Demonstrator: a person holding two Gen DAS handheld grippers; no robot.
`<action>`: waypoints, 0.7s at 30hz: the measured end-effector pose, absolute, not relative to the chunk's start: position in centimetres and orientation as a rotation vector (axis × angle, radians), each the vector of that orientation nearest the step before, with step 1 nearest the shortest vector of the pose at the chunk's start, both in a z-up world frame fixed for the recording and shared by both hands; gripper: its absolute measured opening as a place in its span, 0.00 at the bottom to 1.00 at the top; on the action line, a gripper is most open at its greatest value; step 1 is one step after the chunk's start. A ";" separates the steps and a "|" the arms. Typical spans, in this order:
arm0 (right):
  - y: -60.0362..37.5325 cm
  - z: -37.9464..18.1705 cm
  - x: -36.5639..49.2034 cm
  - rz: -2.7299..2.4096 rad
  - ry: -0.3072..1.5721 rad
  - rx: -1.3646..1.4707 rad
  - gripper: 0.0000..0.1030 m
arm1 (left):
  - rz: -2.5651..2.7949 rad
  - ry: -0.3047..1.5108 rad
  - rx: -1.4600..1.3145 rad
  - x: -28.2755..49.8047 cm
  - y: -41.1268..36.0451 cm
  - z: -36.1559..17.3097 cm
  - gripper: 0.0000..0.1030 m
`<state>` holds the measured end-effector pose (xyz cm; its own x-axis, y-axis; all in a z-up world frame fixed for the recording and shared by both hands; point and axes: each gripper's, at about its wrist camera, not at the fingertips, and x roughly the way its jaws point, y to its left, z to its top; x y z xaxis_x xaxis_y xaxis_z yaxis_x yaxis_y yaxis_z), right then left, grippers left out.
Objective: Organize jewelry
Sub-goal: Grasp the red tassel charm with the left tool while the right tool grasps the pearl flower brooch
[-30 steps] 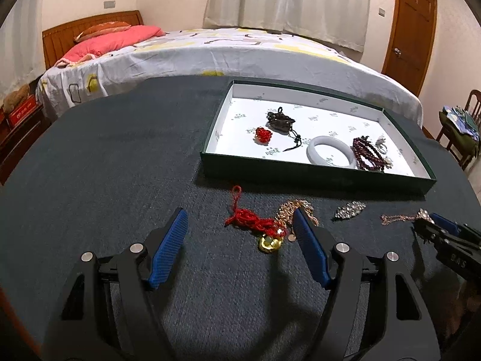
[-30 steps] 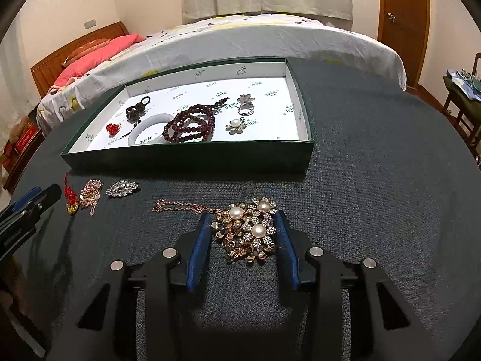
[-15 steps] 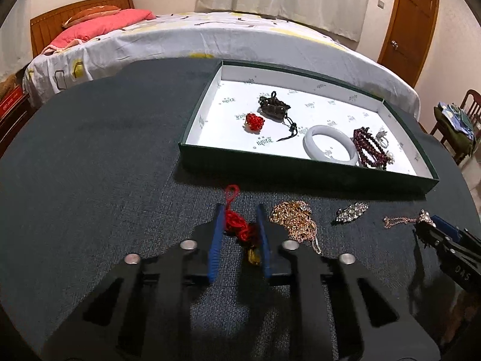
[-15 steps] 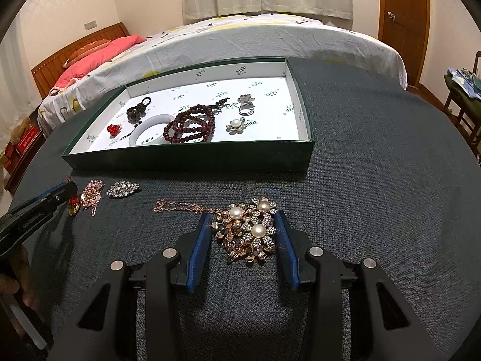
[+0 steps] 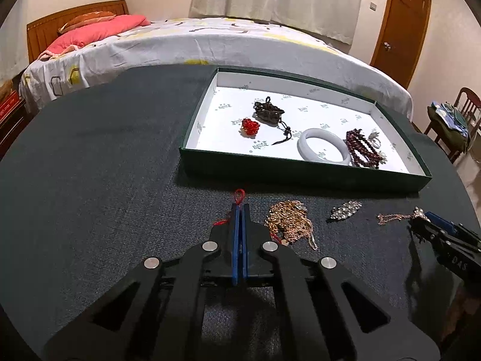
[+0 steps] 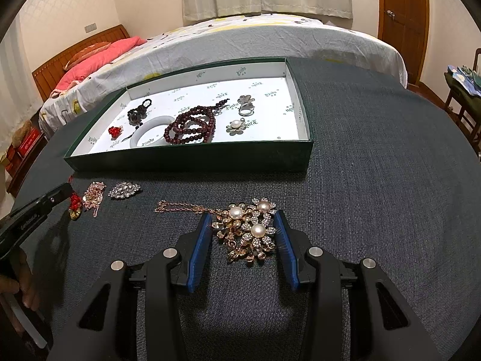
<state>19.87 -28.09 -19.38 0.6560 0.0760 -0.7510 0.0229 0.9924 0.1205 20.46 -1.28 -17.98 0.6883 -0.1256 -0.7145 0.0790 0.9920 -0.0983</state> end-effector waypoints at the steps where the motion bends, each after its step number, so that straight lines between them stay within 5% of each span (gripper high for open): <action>1: -28.0 -19.4 19.8 0.031 0.854 0.125 0.41 | -0.115 0.797 -0.056 20.3 -1.3 -17.9 0.02; 21: -28.3 -19.0 19.4 0.033 0.834 0.135 0.37 | -0.141 0.702 -0.060 18.4 -1.6 -14.9 0.02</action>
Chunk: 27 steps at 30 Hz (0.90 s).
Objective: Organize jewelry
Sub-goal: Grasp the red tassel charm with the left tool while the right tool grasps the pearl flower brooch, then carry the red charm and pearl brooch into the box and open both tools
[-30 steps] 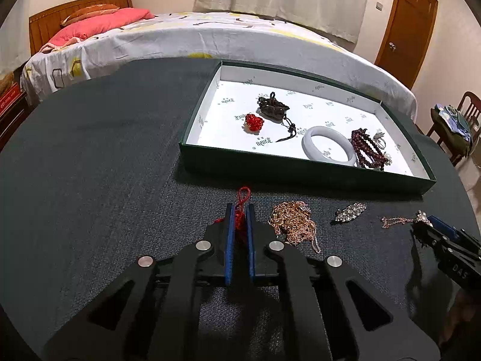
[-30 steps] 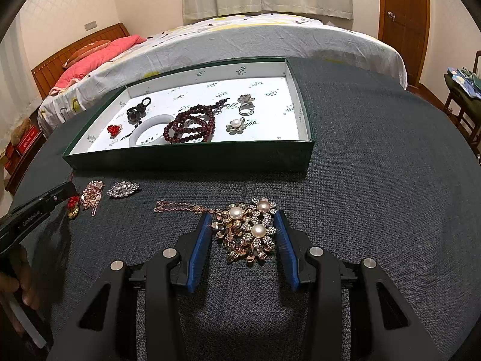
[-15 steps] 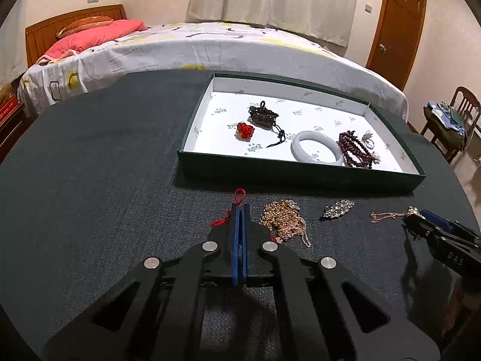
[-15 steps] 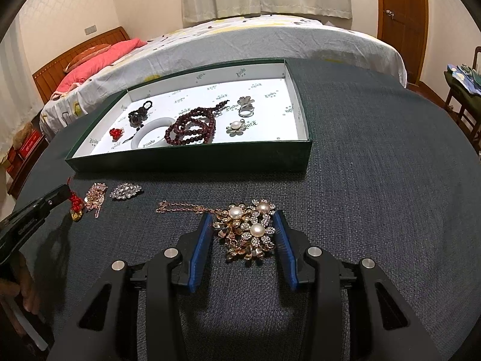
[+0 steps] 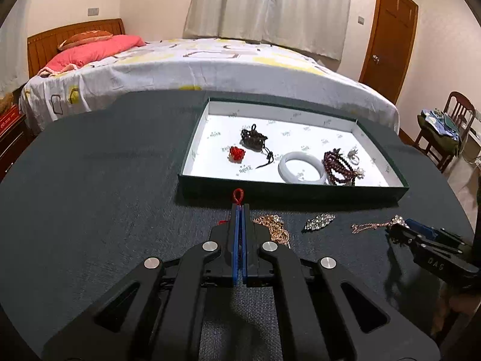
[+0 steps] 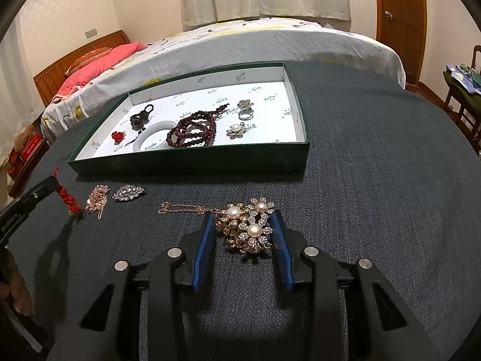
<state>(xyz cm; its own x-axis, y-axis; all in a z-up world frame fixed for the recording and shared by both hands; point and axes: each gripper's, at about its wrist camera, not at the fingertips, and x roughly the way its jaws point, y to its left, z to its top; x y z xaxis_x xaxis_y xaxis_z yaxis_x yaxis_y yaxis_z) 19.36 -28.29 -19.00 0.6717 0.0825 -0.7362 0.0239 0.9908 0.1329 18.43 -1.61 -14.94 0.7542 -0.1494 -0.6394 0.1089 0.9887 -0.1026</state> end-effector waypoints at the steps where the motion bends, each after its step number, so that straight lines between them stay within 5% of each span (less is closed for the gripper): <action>1: -28.2 -19.0 19.4 0.034 0.834 0.136 0.37 | -0.142 0.700 -0.058 18.4 -1.6 -14.8 0.02; 27: -27.7 -18.0 18.7 0.055 0.802 0.119 0.34 | -0.122 0.666 -0.047 18.0 -1.2 -14.0 0.01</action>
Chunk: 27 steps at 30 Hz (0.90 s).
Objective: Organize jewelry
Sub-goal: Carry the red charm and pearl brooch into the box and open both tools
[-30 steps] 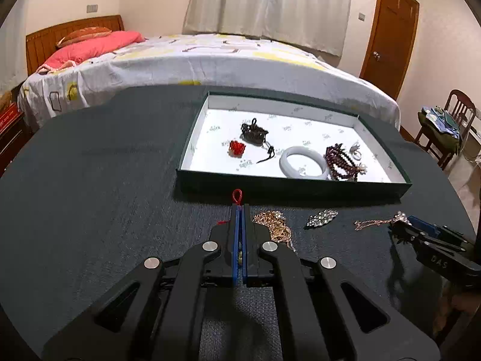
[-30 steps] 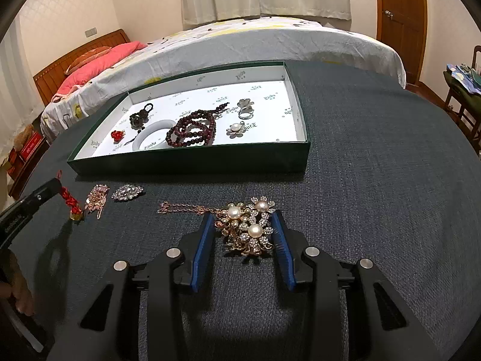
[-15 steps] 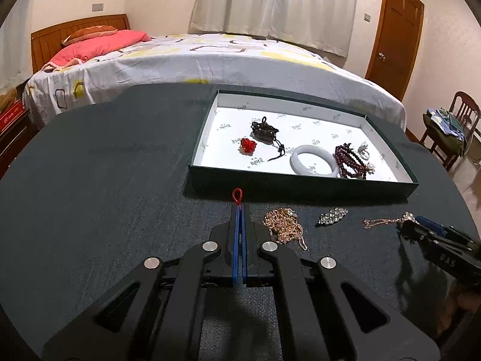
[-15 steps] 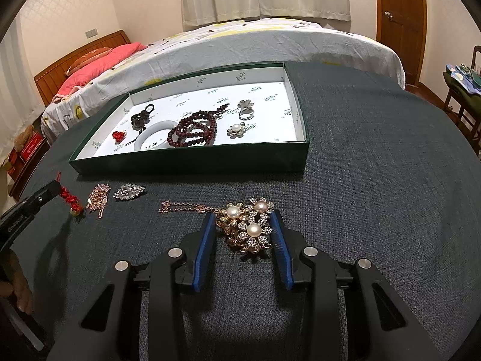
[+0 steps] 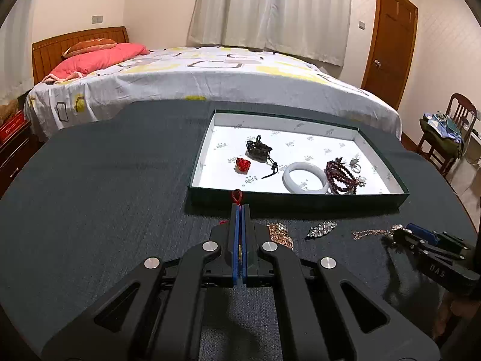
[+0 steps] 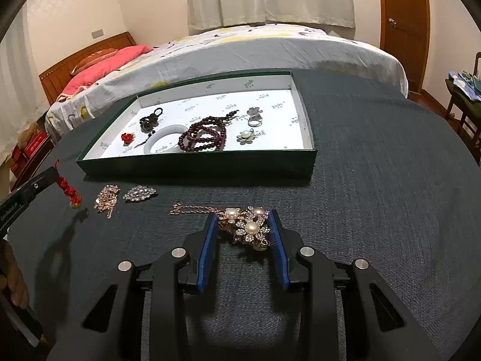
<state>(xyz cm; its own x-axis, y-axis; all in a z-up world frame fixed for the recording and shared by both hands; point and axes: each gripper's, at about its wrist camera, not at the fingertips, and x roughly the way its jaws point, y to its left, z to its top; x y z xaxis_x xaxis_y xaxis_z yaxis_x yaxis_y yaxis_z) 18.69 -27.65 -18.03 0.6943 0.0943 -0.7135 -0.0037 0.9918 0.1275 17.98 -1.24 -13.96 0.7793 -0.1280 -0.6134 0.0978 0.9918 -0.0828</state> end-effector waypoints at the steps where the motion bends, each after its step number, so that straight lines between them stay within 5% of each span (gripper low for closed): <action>1: -27.6 -17.9 18.7 0.056 0.799 0.117 0.34 | -0.121 0.663 -0.048 17.9 -1.2 -13.8 0.01; 27: -27.7 -10.5 18.4 0.085 0.609 0.124 0.34 | -0.176 0.541 -0.061 17.8 -2.4 -8.9 0.01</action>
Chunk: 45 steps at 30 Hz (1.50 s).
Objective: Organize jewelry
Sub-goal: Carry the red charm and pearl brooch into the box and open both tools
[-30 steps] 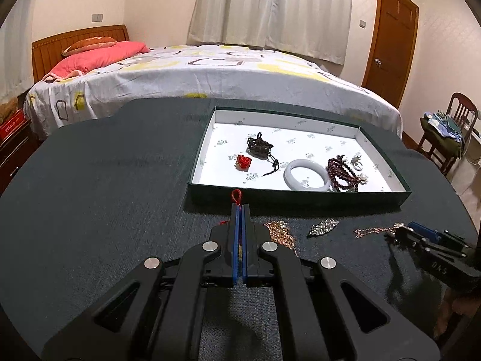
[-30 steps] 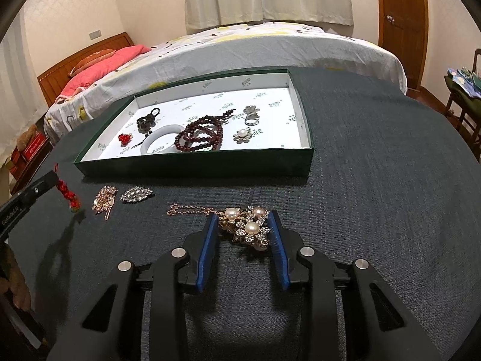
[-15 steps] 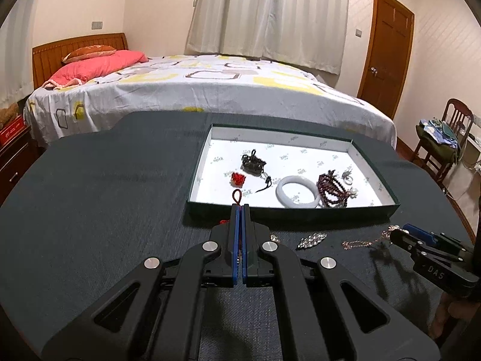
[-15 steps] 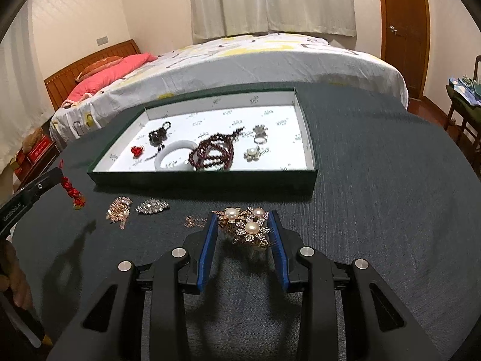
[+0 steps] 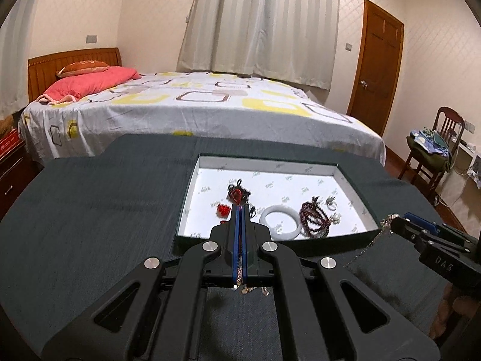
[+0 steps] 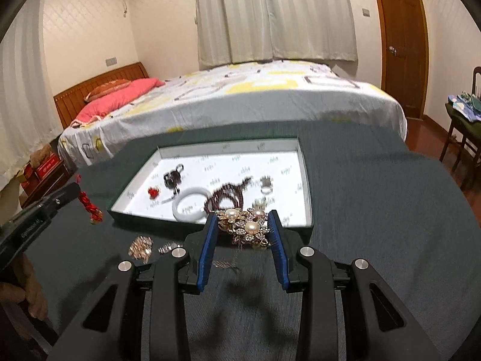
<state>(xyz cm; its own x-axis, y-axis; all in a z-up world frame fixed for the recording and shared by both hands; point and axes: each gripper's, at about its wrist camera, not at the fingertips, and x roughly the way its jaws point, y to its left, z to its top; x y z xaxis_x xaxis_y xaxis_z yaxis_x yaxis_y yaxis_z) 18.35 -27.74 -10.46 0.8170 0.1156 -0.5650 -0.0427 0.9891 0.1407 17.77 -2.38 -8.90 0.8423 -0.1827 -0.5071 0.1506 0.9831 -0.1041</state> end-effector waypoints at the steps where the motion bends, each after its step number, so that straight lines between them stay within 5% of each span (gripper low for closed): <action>1: -27.7 -10.1 18.4 0.085 0.599 0.122 0.34 | -0.179 0.537 -0.060 17.8 -2.4 -8.7 0.01; 21: -28.4 -2.5 25.4 0.082 0.378 0.079 0.34 | -0.286 0.386 -0.054 26.0 -7.4 -3.0 0.02; 45: -28.5 -14.2 38.1 0.046 0.733 0.100 0.34 | -0.264 0.817 -0.016 39.5 -11.3 -15.2 0.02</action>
